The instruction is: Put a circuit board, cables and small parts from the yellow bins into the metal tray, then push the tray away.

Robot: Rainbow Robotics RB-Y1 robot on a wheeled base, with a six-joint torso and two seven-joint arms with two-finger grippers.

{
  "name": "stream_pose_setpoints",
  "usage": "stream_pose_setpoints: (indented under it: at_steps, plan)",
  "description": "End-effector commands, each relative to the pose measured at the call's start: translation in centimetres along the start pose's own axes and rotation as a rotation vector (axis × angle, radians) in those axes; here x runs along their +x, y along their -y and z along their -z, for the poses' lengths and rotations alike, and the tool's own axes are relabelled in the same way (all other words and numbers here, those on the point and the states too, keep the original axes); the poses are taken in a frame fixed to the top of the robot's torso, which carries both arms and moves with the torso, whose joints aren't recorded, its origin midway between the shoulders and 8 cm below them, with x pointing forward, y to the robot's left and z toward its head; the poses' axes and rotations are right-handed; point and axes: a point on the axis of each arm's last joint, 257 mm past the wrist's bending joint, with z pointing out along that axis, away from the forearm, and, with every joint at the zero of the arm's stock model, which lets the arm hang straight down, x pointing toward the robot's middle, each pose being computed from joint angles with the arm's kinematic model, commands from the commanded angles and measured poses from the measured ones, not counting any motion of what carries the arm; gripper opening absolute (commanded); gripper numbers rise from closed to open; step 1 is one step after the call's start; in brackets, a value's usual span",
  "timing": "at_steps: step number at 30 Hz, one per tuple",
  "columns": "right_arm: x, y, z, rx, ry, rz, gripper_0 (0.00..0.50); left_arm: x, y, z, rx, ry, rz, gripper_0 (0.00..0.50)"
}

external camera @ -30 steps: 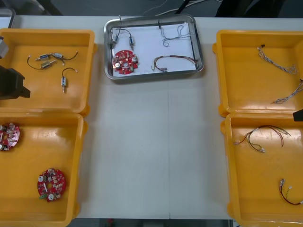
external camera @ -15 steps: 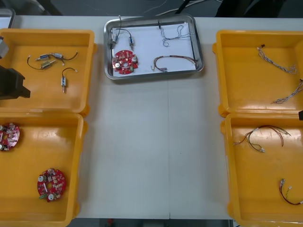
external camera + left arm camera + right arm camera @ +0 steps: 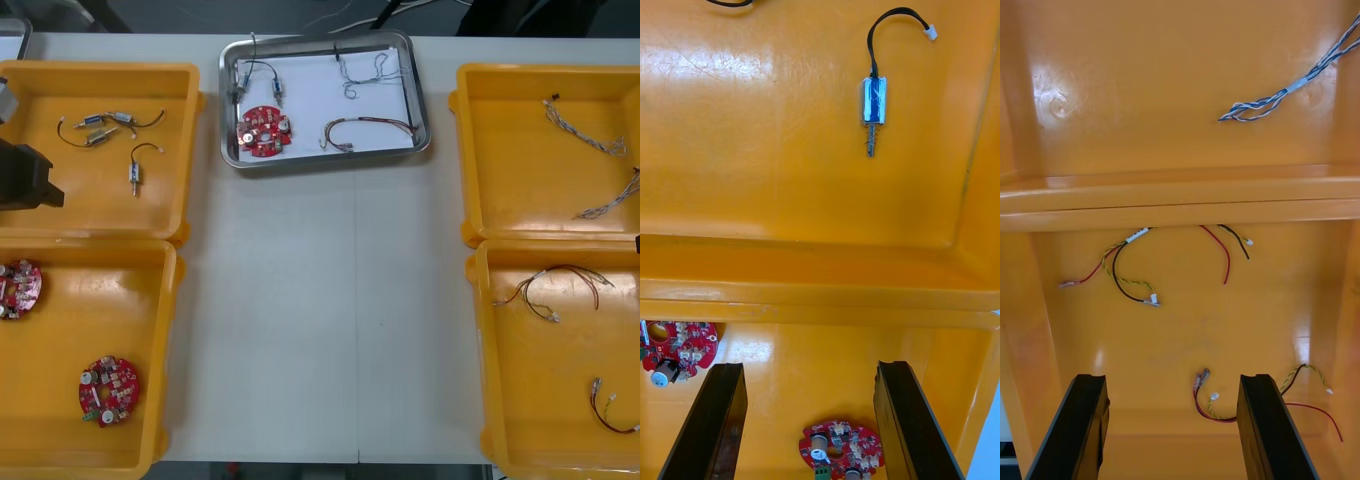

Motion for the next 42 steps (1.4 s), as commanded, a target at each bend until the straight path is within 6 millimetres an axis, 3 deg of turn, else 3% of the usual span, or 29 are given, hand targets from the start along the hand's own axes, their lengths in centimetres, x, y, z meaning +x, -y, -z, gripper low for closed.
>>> stream_pose_setpoints:
  at_steps: [1, 42]
  plan:
    - [-1.70, 1.30, 1.90, 0.040, 0.050, -0.025, 0.500, -0.74, -1.96, 1.67, -0.055, 0.032, -0.099, 0.500]
    - [-1.70, 1.30, 1.90, 0.040, 0.050, -0.019, 0.500, -0.74, -1.96, 1.67, -0.055, 0.032, -0.099, 0.500]
